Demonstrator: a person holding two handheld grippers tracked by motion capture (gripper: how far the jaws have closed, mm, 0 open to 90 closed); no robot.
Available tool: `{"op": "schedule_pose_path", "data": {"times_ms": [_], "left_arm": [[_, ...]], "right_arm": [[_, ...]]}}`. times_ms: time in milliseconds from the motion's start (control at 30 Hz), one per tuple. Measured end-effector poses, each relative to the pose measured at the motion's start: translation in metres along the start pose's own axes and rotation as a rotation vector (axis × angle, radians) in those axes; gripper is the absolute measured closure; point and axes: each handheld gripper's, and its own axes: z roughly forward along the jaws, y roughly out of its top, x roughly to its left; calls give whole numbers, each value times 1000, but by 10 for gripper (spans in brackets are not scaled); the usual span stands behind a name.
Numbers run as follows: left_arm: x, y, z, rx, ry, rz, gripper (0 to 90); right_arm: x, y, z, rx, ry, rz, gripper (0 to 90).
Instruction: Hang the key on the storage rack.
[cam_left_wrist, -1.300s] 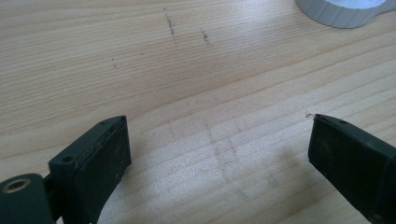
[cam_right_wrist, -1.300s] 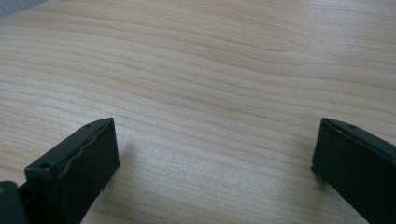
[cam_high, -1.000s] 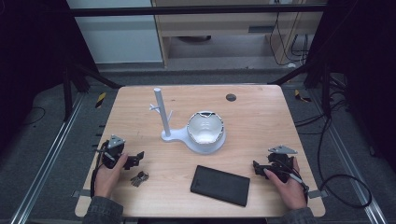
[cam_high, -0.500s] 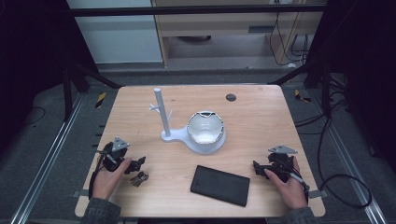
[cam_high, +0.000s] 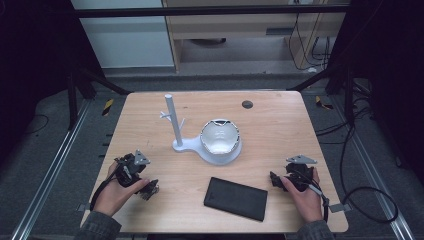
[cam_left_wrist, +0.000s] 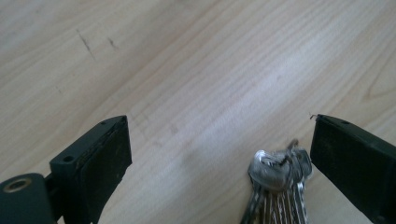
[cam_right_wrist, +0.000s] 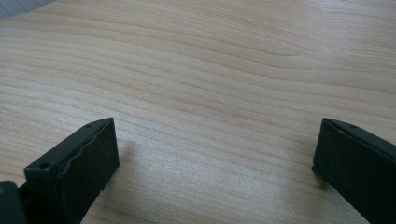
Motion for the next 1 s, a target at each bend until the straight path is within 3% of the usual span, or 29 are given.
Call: {"op": "schedule_pose_path", "data": {"times_ms": [133, 300, 400, 567, 767, 1000], "left_arm": [[-2, -6, -7, 36, -43, -25, 51], [-11, -7, -11, 67, -88, -2, 53], [-13, -8, -11, 90, -73, 4, 53], [-13, -7, -11, 87, -73, -17, 68], [-12, -6, -8, 114, -82, -24, 166], [-14, -12, 8, 203, -118, -4, 337]], "right_arm": [[0, 0, 0, 0, 0, 0, 3], [1, -2, -2, -1, 4, -10, 4], [1, -2, -2, 1, 7, -11, 4], [1, -2, -2, 0, 7, -13, 4], [1, -2, -2, 0, 9, -14, 3], [0, -2, -2, 0, 8, -16, 3]]}}
